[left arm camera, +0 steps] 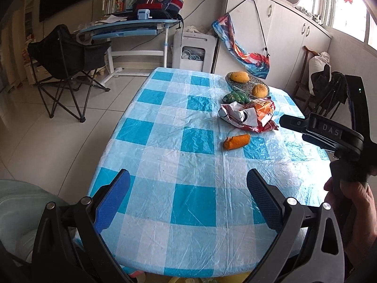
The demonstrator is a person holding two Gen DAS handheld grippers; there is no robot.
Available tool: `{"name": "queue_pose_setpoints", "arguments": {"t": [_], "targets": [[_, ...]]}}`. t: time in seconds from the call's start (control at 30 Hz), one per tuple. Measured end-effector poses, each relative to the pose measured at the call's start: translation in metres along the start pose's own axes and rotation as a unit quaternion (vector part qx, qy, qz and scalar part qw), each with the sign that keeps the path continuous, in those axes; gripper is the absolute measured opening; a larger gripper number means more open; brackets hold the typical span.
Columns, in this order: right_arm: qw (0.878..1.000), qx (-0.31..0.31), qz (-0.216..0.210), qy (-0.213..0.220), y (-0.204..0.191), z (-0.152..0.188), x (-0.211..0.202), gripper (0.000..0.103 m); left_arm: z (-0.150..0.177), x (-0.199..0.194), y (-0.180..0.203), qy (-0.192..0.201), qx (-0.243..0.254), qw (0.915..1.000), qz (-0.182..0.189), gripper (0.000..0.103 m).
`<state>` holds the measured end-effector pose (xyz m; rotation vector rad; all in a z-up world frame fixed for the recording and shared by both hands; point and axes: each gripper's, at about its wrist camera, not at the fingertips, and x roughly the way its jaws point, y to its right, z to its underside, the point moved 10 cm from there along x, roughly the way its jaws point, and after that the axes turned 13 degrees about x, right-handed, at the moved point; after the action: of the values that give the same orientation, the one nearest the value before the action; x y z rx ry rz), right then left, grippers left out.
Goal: Collect trash
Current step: 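Move the right gripper to the red-and-white snack bag while the left heads toward the carrot peel, then grasp and lift the snack bag with the right gripper while the left approaches the orange carrot peel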
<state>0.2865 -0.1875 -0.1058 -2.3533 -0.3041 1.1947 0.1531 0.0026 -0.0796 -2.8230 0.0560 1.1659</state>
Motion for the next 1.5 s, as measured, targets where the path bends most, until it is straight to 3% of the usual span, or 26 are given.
{"name": "queue_pose_setpoints", "arguments": {"t": [0.3,0.43,0.5,0.53,0.57,0.6,0.67,0.73,0.83,0.97,1.03,1.1,1.13,1.27,1.37,1.5], "targets": [[1.000,0.012,0.017,0.003,0.002,-0.036,0.048,0.095,-0.045,0.065,0.023,-0.010,0.035,0.9992,0.017,0.096],[0.999,0.017,0.004,-0.031,0.009,-0.031,0.067,0.059,-0.060,0.098,0.042,-0.016,0.065,0.9976,0.020,0.096],[0.999,0.013,-0.004,-0.033,0.008,-0.030,0.066,0.056,-0.063,0.112,0.051,-0.023,0.081,0.9962,0.023,0.094],[0.999,0.012,-0.009,-0.035,0.006,-0.030,0.064,0.048,-0.062,0.119,0.056,-0.029,0.089,0.9950,0.034,0.078],[0.999,0.014,-0.015,-0.039,0.006,-0.030,0.062,0.031,-0.058,0.125,0.063,-0.044,0.097,0.9929,0.053,0.051],[0.998,0.018,-0.025,-0.045,0.005,-0.030,0.062,0.022,-0.055,0.126,0.069,-0.049,0.099,0.9908,0.079,0.043],[0.998,0.023,-0.038,-0.050,0.005,-0.029,0.058,0.014,-0.054,0.120,0.076,-0.043,0.114,0.9890,0.083,0.020],[0.997,0.025,-0.044,-0.054,0.004,-0.025,0.053,0.008,-0.050,0.113,0.080,-0.042,0.135,0.9865,0.084,0.013],[0.997,0.028,-0.056,-0.054,0.001,-0.019,0.042,0.006,-0.039,0.100,0.069,-0.048,0.120,0.9878,0.086,0.007],[0.995,0.017,-0.075,-0.061,-0.008,-0.009,0.024,0.005,-0.023,0.085,0.041,-0.061,0.076,0.9913,0.088,0.002],[0.996,0.006,-0.064,-0.055,-0.011,-0.007,0.021,0.009,-0.014,0.079,0.029,-0.066,0.048,0.9922,0.094,0.002],[0.998,-0.013,-0.048,-0.041,-0.017,-0.005,0.019,0.050,-0.007,0.072,0.022,-0.070,0.025,0.9921,0.101,0.002],[0.998,-0.024,-0.042,-0.027,-0.022,-0.006,0.017,0.077,-0.004,0.069,0.019,-0.069,0.019,0.9921,0.102,0.002],[0.990,-0.142,-0.020,-0.003,-0.063,0.002,0.023,0.079,0.006,0.061,0.012,-0.070,0.000,0.9918,0.107,0.002],[0.967,-0.254,0.015,0.021,-0.090,0.003,0.034,0.079,0.008,0.063,0.007,-0.072,-0.007,0.9920,0.104,0.002],[0.944,-0.326,0.044,-0.004,-0.107,0.005,0.065,0.079,0.005,0.069,0.007,-0.073,-0.022,0.9914,0.106,0.002]]}}
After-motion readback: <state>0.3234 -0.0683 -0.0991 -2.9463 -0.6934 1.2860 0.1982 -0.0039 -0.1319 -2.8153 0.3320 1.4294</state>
